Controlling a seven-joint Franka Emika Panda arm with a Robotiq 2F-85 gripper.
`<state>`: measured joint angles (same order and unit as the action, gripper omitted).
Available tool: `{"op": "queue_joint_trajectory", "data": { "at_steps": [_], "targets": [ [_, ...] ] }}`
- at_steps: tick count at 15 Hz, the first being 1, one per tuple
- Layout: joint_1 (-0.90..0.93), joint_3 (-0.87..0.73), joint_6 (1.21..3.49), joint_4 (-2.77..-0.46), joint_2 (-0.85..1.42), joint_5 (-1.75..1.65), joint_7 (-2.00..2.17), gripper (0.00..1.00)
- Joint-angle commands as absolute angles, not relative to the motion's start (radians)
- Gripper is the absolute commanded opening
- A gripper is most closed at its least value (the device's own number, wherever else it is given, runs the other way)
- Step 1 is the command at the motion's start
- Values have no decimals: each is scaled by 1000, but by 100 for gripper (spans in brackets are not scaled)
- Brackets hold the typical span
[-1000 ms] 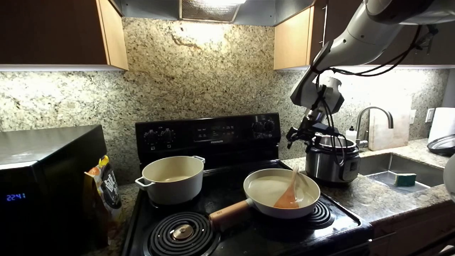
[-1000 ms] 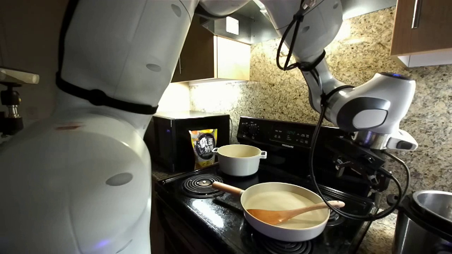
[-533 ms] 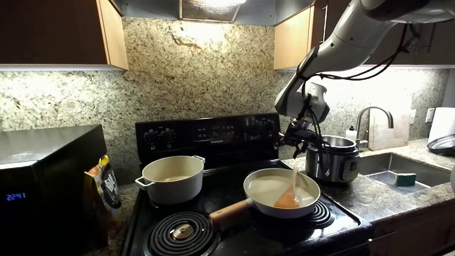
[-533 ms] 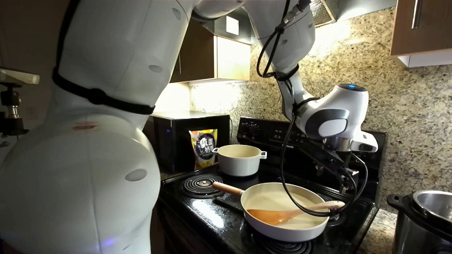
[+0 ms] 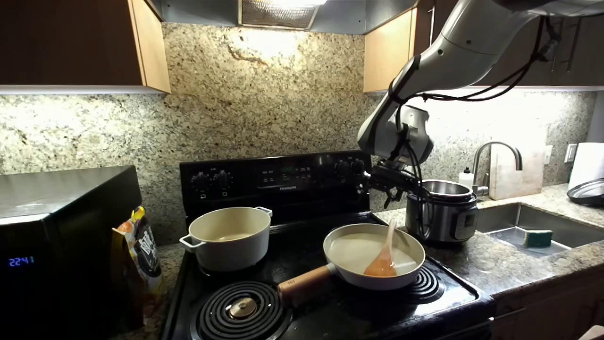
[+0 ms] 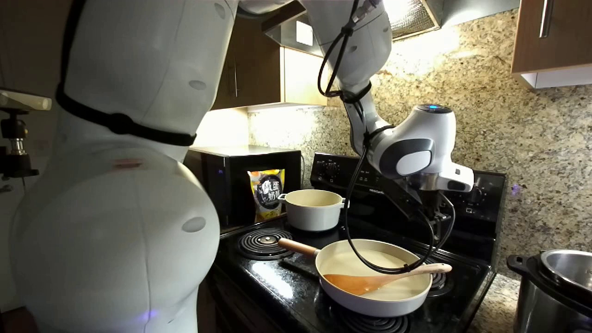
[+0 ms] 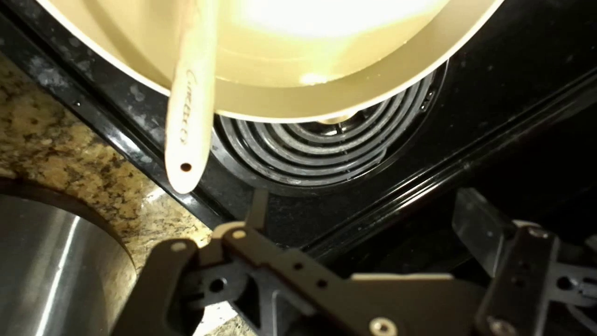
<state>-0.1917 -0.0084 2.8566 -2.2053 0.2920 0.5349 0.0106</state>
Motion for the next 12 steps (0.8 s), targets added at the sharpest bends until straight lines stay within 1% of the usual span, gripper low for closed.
{"op": "queue_joint_trajectory", "data": {
  "at_steps": [1,5,12],
  "targets": [
    [-172,-16,2877,-2260,264,542,63,100],
    [-209,11,2844,-2247,301,621,24,100],
    [-216,5,2875,-2270,309,690,33,100]
  ]
}}
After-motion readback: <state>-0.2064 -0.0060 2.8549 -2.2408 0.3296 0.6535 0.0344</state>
